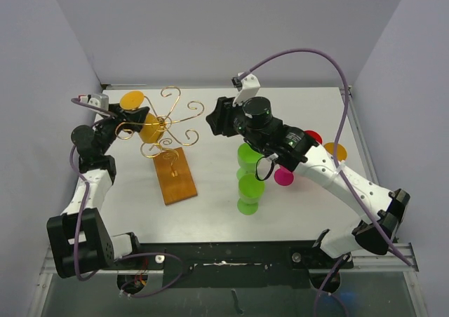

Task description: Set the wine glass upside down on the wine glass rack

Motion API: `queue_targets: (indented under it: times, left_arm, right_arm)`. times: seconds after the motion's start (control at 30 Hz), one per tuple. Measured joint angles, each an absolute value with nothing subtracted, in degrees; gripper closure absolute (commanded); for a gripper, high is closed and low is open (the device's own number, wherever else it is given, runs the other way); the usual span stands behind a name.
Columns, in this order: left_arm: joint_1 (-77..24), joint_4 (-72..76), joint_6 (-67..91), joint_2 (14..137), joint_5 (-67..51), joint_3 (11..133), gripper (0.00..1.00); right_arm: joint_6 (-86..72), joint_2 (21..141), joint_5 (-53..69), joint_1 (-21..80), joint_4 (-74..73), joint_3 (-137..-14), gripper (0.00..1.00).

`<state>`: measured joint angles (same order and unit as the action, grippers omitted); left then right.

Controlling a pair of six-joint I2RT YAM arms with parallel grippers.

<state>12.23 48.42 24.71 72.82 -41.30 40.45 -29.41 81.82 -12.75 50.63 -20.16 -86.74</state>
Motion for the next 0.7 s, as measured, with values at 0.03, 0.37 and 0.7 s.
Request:
queue_targets:
  times: [0.03,0.37,0.7]
  left_arm:
    - [12.23,47.59,24.49,71.88,-40.42,39.99,0.4]
    - [12.23,41.01,22.11,64.97,-35.88,36.88,0.35]
    - [12.21,39.22,21.67,62.28,-33.43,34.7,0.36]
  right_arm:
    - [-29.41,81.73,-12.84,50.59,-20.14,-86.7,0.53]
    - [-29.45,79.2,-13.08,50.22,-19.59,-84.47,0.5]
    - [-29.63,78.35,-12.78,50.17,-18.74,-84.36,0.49]
